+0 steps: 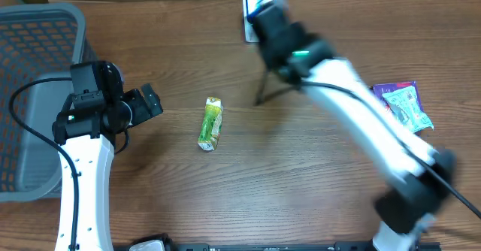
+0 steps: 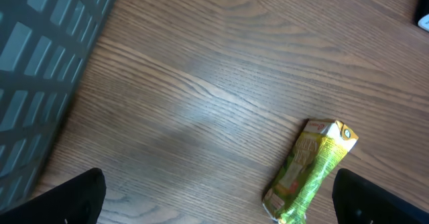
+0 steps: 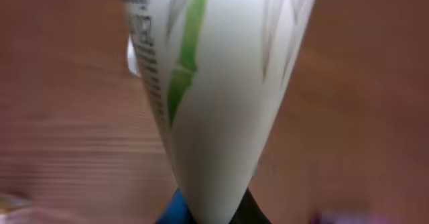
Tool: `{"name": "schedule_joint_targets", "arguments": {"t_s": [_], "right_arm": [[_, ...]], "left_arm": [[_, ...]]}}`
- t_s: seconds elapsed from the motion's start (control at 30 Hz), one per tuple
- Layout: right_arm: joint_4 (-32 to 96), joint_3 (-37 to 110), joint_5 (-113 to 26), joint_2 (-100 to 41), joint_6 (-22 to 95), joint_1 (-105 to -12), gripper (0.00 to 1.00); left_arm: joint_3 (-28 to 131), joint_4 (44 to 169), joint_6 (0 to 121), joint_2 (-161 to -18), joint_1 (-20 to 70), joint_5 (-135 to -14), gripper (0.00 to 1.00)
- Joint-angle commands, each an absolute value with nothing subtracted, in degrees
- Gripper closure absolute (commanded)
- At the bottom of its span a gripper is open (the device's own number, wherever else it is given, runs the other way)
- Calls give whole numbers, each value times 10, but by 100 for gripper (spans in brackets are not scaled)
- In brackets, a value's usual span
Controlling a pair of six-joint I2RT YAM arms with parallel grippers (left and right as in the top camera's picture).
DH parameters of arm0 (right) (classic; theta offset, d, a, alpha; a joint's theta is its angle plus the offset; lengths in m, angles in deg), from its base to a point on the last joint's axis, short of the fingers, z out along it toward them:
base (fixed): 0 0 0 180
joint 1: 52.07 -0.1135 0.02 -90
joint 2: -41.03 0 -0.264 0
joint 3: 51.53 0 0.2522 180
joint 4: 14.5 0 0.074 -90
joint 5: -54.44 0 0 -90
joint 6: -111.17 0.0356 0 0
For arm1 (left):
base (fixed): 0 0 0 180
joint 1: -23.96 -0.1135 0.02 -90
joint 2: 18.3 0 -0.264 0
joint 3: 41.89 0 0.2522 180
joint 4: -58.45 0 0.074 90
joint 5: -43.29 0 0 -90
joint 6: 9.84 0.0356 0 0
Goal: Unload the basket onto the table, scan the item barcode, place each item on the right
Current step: 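Carry the white tube right and set it by the packs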
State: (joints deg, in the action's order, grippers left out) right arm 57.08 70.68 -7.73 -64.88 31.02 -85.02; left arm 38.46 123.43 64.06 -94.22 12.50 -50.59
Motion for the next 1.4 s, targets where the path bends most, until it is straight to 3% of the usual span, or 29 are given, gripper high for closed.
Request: {"name": "schedule_joint_targets", "arguments": {"t_s": [0.0, 0.17, 0.27, 0.6, 1.03, 1.27, 1.3, 1.33, 1.37], "right_arm": [[646, 721, -135, -586, 618, -766, 96], [748, 706, -156, -589, 762, -649, 96], [722, 660, -198, -597, 785, -583, 96], [438, 429, -306, -618, 842, -455, 96], [206, 258, -260, -619, 842, -445, 96], [215, 261, -272, -607, 780, -445, 34], [216, 261, -283, -598, 763, -445, 23], [216, 261, -299, -585, 742, -445, 0], [215, 261, -310, -573, 726, -446, 0]], "left_arm": [[383, 1234, 652, -937, 125, -508, 0], [383, 1233, 652, -937, 125, -508, 0], [383, 1234, 652, -937, 125, -508, 0], [383, 1234, 652, -937, 125, -508, 0], [383, 1233, 652, -937, 125, -508, 1], [383, 1234, 652, -937, 125, -508, 0], [383, 1233, 652, -937, 125, -508, 1], [383, 1234, 652, -937, 125, -508, 0], [383, 1233, 652, -937, 125, -508, 1]]}}
